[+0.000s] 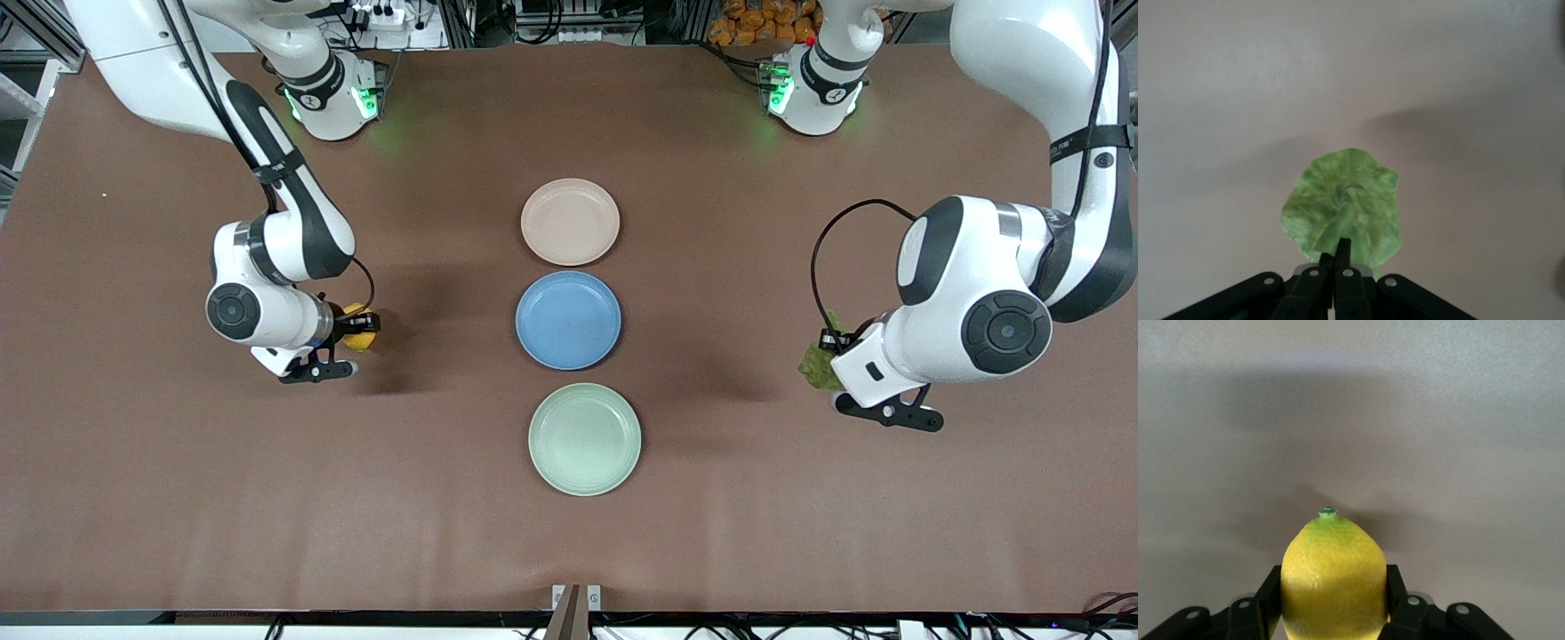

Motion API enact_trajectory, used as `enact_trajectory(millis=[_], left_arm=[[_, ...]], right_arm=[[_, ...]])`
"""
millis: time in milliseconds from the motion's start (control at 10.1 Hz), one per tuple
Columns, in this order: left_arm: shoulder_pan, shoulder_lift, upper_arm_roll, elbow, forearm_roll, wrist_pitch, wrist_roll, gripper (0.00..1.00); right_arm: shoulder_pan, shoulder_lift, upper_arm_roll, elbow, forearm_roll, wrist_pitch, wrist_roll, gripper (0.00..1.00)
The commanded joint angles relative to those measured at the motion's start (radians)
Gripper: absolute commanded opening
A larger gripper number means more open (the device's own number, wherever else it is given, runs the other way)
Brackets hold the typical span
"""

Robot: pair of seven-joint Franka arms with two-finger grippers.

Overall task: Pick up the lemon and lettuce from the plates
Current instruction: 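Lift the lemon with the right gripper while the left gripper lifts the lettuce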

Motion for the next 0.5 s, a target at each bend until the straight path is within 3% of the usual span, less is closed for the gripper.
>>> enact_trajectory(millis=[0,198,397], left_arm=[[0.049,-0.053,-0.011,-0.165,-0.023,0.088,0.0,0.0],[0.068,-0.049,-0.01,-0.27,-0.011,0.16,0.001,0.0],[0.098,-0.038,-0.008,-0.353,-0.007,0.266,0.001,0.0]], right_arm=[[-0.035,0.002,0.013,-0.008,-0.009,0.007,-0.006,0.96],[-0.034,-0.001,0.013,0.016,0.0,-0.034,-0.005,1.0],[-0.054,-0.013,0.013,0.119,0.017,-0.199,-0.003,1.0]])
